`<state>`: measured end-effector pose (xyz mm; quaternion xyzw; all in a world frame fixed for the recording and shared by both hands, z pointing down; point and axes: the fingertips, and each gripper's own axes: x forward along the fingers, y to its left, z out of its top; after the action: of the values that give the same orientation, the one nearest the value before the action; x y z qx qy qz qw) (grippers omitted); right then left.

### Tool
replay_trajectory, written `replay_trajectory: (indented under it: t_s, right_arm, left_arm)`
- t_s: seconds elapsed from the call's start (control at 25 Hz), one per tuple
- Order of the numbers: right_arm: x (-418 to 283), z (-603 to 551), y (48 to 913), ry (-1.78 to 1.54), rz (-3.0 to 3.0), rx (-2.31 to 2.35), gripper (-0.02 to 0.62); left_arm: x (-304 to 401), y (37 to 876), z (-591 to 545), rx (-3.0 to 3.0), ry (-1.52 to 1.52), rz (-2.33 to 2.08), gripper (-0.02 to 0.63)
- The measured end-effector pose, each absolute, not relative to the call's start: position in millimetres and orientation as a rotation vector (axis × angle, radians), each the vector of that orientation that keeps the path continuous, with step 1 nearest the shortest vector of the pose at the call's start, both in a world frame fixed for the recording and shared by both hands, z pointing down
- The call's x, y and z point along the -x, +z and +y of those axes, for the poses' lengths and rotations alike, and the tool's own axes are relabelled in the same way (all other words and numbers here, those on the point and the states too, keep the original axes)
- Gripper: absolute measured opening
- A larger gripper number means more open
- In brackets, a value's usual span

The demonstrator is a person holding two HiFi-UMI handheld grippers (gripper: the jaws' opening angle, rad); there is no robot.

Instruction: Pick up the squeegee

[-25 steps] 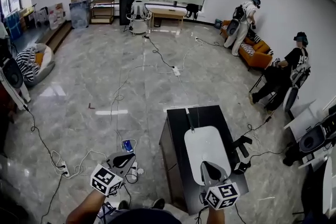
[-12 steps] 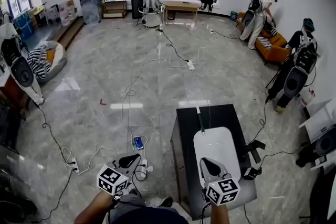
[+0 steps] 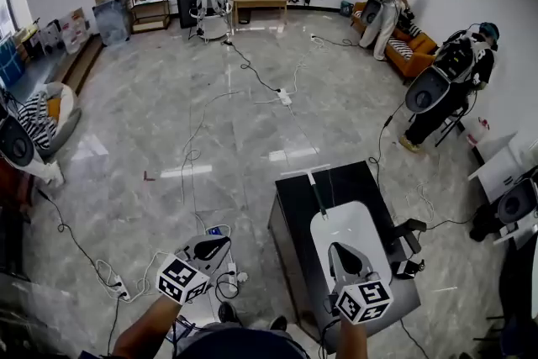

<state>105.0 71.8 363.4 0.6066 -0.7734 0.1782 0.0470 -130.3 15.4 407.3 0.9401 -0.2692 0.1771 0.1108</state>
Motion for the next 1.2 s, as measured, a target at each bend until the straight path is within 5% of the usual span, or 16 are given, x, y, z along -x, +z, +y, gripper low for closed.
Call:
replay_trajectory:
  t_s: [0.36, 1.2]
  right_arm:
    - [-105, 30, 338, 0.456, -2.298, -1.916, 0.011]
    - [-215, -134, 442, 0.482, -2.301, -1.653, 0.011]
  left_arm:
    - [147, 391, -40, -2.82, 0.467, -0.749, 0.006]
    - [96, 439, -122, -2.659, 0.494, -1.005, 0.006]
